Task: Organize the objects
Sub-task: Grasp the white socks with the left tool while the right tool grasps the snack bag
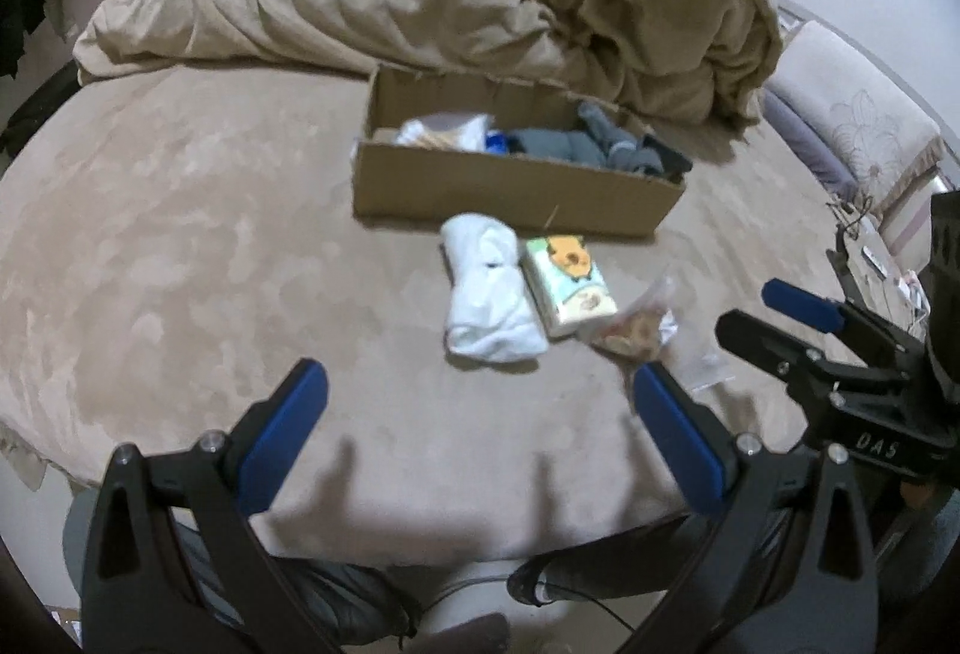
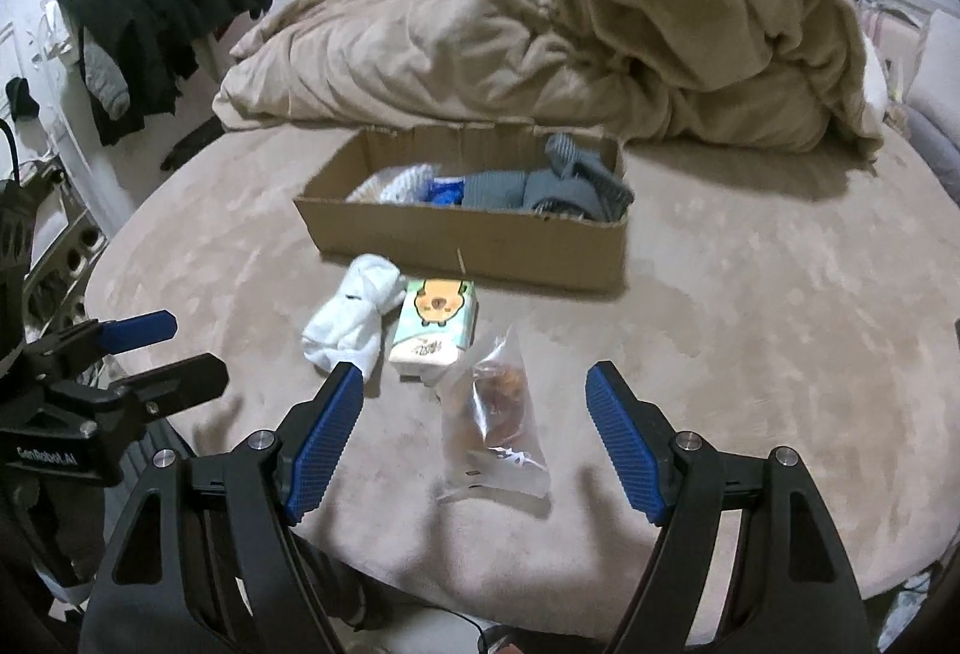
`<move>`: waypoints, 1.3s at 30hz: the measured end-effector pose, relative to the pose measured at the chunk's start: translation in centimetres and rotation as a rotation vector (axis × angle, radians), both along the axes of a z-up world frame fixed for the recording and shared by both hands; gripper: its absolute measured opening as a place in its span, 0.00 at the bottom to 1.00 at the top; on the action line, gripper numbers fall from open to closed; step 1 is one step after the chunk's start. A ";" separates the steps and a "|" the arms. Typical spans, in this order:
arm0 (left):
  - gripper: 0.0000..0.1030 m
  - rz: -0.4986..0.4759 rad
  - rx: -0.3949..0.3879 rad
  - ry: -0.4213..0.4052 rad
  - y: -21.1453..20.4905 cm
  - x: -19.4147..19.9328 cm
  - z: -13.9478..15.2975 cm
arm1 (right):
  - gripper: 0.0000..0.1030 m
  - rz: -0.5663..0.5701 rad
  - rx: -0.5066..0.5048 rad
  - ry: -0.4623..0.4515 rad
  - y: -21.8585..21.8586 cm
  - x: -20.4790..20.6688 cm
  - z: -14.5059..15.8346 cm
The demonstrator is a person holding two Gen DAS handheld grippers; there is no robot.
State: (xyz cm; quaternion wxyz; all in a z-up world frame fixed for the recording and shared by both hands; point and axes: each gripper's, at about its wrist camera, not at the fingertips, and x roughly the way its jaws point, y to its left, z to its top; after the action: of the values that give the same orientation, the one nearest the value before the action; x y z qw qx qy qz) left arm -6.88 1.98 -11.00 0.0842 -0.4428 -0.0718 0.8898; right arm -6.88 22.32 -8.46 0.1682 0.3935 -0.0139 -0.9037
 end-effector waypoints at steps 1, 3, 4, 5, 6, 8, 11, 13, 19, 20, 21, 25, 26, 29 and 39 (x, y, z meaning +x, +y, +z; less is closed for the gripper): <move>0.99 0.000 0.002 -0.008 0.0 -0.3 -0.3 | 0.77 0.004 0.003 -0.009 -0.1 -0.3 -0.4; 0.99 -0.001 0.007 -0.022 0.2 -1.1 -1.0 | 0.77 0.010 0.006 -0.023 -0.3 -0.7 -1.2; 0.99 -0.002 0.008 -0.025 0.2 -1.5 -1.3 | 0.77 0.013 0.011 -0.035 -0.4 -1.0 -1.8; 0.99 -0.003 0.007 -0.029 0.3 -1.9 -1.7 | 0.77 0.015 0.014 -0.041 -0.5 -1.3 -2.1; 0.99 -0.007 0.006 -0.033 0.4 -2.4 -2.1 | 0.77 0.016 0.018 -0.048 -0.5 -1.5 -2.5; 0.99 -0.010 -0.009 -0.040 0.6 -3.2 -2.9 | 0.77 0.018 0.024 -0.067 -0.6 -2.1 -3.4; 0.99 -0.016 -0.023 -0.044 0.9 -4.5 -3.9 | 0.72 0.026 0.030 -0.090 -0.8 -2.8 -4.5; 0.98 -0.008 -0.018 -0.043 0.9 -5.5 -4.4 | 0.59 0.037 0.040 -0.105 -1.0 -3.2 -5.2; 0.87 -0.002 -0.044 -0.049 1.2 -8.2 -6.4 | 0.47 0.046 0.031 -0.138 -0.9 -4.0 -6.6; 0.80 -0.006 -0.055 -0.047 1.2 -8.4 -6.7 | 0.47 0.047 0.030 -0.138 -0.9 -4.0 -6.6; 0.71 -0.011 -0.064 -0.042 1.3 -8.7 -6.9 | 0.46 0.048 0.029 -0.139 -0.8 -4.0 -6.6; 0.47 -0.029 -0.046 -0.037 1.2 -9.0 -6.5 | 0.44 0.043 0.015 -0.145 -0.3 -3.9 -6.5; 0.40 -0.039 -0.045 -0.033 1.3 -8.7 -6.3 | 0.44 0.040 0.016 -0.144 -0.3 -3.9 -6.4; 0.38 -0.044 -0.045 -0.028 1.5 -7.9 -5.7 | 0.44 0.030 0.018 -0.137 0.0 -3.5 -5.8; 0.37 -0.033 0.009 0.013 0.1 -3.8 -1.7 | 0.44 0.027 0.013 -0.068 0.2 -1.5 -2.0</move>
State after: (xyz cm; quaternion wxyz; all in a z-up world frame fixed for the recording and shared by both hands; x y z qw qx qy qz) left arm -10.64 2.12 -12.66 0.1015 -0.4377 -0.0679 0.8908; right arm -8.34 22.50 -10.46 0.1771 0.4252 -0.0084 -0.8876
